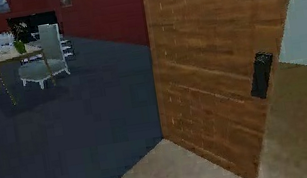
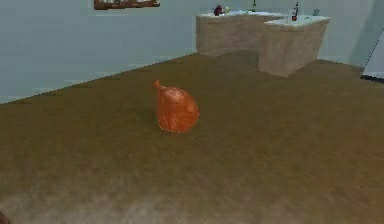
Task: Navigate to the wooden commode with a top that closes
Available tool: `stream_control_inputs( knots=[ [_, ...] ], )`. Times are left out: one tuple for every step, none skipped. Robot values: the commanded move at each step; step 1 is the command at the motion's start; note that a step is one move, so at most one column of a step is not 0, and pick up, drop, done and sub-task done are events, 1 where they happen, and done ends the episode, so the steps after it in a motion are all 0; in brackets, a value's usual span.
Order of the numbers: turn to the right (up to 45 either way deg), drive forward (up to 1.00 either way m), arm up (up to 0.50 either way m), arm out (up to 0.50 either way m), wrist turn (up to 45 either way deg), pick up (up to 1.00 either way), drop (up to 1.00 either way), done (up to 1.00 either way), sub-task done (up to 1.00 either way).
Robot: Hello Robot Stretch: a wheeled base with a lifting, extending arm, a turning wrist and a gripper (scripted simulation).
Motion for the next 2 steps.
stream_control_inputs(
  knots=[
    [-42.0,0.00,0.00,0.00,0.0,0.00,0.00,0.00,0.00],
    [0.0,1.00,0.00,0.00,0.0,0.00,0.00,0.00,0.00]
  ],
)
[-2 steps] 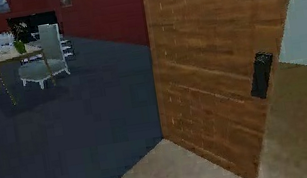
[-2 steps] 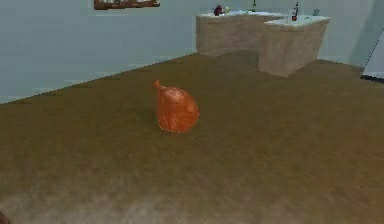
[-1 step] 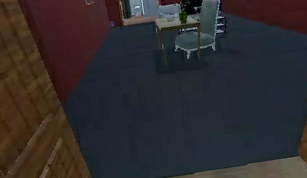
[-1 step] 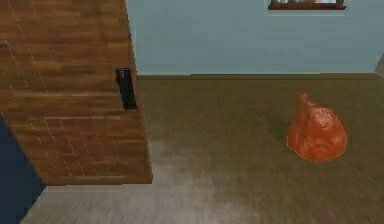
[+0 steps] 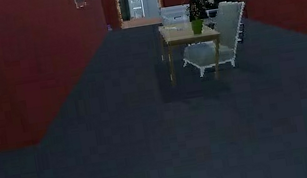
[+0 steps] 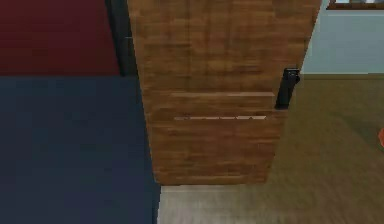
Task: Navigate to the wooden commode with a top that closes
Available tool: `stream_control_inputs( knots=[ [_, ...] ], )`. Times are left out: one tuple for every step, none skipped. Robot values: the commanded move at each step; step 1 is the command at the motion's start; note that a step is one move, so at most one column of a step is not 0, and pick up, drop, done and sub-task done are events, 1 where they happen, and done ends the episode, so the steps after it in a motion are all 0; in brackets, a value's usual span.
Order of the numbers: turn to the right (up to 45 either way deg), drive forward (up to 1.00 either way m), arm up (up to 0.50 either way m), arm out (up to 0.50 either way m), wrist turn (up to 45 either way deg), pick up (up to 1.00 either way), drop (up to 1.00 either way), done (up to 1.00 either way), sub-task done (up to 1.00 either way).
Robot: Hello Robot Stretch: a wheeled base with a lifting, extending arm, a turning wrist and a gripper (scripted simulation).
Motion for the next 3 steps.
stream_control_inputs(
  knots=[
    [0.0,0.50,0.00,0.00,0.0,0.00,0.00,0.00,0.00],
    [-3.0,0.00,0.00,0.00,0.0,0.00,0.00,0.00,0.00],
    [0.0,1.00,0.00,0.00,0.0,0.00,0.00,0.00,0.00]
  ],
)
